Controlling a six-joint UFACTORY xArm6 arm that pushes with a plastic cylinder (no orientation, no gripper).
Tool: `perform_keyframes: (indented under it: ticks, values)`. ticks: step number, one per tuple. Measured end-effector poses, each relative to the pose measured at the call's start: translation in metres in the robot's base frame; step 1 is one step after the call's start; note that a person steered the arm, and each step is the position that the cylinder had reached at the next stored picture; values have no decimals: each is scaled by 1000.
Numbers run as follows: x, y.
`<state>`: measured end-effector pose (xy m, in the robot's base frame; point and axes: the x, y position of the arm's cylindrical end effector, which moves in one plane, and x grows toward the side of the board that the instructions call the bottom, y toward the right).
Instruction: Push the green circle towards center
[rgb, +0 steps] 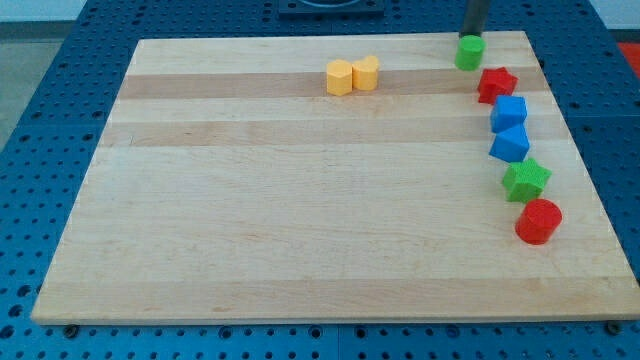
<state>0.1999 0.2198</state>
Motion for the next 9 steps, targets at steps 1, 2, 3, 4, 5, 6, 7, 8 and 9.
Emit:
perform_keyframes:
  ticks: [1, 2, 3, 4, 5, 6, 7, 8, 9]
  values:
    - [10, 11]
    - [26, 4]
    - [48, -8]
    - [50, -23]
    - [50, -33]
    - [51, -38]
    - [58, -47]
    - [74, -67]
    - [103, -81]
